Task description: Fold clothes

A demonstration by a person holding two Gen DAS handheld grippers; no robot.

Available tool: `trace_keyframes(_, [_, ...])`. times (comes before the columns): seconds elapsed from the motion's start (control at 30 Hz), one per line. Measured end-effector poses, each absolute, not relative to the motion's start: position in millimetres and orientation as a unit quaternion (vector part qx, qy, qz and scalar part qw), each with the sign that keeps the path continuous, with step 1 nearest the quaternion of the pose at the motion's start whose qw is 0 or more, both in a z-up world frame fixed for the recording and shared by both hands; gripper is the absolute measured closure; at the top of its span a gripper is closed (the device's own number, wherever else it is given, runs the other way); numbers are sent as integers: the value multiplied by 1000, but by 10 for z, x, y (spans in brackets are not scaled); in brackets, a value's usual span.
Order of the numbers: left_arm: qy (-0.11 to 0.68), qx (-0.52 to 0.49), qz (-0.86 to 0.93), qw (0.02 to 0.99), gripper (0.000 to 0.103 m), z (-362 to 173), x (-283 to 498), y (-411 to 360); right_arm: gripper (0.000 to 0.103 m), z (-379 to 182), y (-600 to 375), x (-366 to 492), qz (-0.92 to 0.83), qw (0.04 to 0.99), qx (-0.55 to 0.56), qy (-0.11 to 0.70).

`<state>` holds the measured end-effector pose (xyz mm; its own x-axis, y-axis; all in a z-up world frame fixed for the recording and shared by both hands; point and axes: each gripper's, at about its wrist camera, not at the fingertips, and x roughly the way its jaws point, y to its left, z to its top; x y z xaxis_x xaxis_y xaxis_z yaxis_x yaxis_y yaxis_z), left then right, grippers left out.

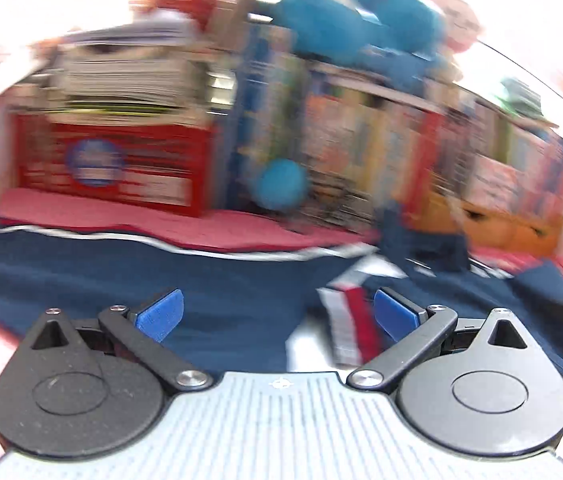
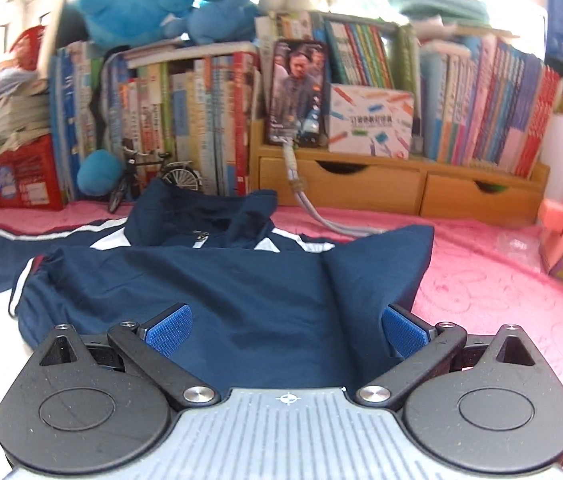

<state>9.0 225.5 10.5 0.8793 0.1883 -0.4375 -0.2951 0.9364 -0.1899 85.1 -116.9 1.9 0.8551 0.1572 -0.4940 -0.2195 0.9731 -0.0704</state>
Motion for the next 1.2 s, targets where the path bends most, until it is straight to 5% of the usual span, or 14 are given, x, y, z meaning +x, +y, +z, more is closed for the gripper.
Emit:
trace_keyframes(0.17, [216, -225, 268, 912, 0, -46, 52, 3282, 0, 96, -1215, 654, 58, 969, -103, 216])
trace_keyframes(0.73, [188, -204, 441, 854, 3, -291, 832, 4504, 0, 101, -1465, -253, 52, 956, -152, 246])
trace_keyframes(0.87, [225, -232, 428, 844, 29, -363, 927, 4725, 0, 42, -1462, -297, 40, 951, -157, 265])
trace_keyframes(0.9, [220, -231, 430, 845, 66, -351, 917, 4716, 0, 22, -1454, -306, 40, 949, -161, 268])
trace_keyframes(0.97, [222, -221, 424, 850, 94, -341, 905, 4666, 0, -24, -1434, -320, 39, 947, -166, 274])
trace_keyframes(1.0, [209, -210, 420, 858, 101, -317, 872, 4602, 0, -47, -1426, -315, 39, 946, -166, 275])
trace_keyframes(1.2, [123, -103, 362, 918, 101, -15, 642, 3891, 0, -45, -1414, -305, 50, 953, -140, 263])
